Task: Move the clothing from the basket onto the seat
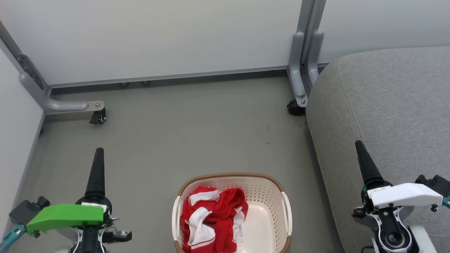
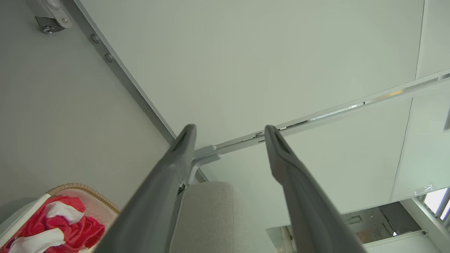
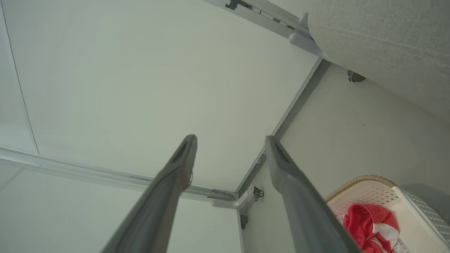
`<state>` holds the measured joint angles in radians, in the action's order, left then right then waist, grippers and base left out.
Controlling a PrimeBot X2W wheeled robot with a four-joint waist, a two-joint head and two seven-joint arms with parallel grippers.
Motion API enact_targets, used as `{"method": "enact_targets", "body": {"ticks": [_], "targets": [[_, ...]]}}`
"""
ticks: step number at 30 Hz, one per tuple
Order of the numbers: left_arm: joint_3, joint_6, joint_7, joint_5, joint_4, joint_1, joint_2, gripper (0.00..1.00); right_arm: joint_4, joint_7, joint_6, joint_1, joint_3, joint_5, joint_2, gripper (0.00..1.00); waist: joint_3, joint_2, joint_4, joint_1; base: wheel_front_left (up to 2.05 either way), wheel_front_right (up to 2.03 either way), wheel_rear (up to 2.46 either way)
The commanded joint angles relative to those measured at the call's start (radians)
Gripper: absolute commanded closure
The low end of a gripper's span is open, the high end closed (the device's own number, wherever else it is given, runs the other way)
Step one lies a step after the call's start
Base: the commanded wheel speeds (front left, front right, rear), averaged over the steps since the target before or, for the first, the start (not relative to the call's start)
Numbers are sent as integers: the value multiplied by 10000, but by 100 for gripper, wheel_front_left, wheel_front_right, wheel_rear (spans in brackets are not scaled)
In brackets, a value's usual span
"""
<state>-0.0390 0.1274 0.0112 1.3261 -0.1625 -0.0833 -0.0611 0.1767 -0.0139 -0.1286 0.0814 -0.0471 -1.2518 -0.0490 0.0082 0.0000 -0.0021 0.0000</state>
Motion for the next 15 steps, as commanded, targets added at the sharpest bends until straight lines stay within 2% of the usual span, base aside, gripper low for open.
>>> {"method": "enact_targets", "body": {"ticks": [1,15], "targets": [[78,19,-107,-526,270,-240,-194,0,-250,138,-21,148,118,555,-114,0,-2,0,-6,0,0,0,0],[909,25,-636,-3135,362,-164,-725,0,-388,667,-23,81,684,3303,-252,0,5,0,-21,0,0,0,0]]}}
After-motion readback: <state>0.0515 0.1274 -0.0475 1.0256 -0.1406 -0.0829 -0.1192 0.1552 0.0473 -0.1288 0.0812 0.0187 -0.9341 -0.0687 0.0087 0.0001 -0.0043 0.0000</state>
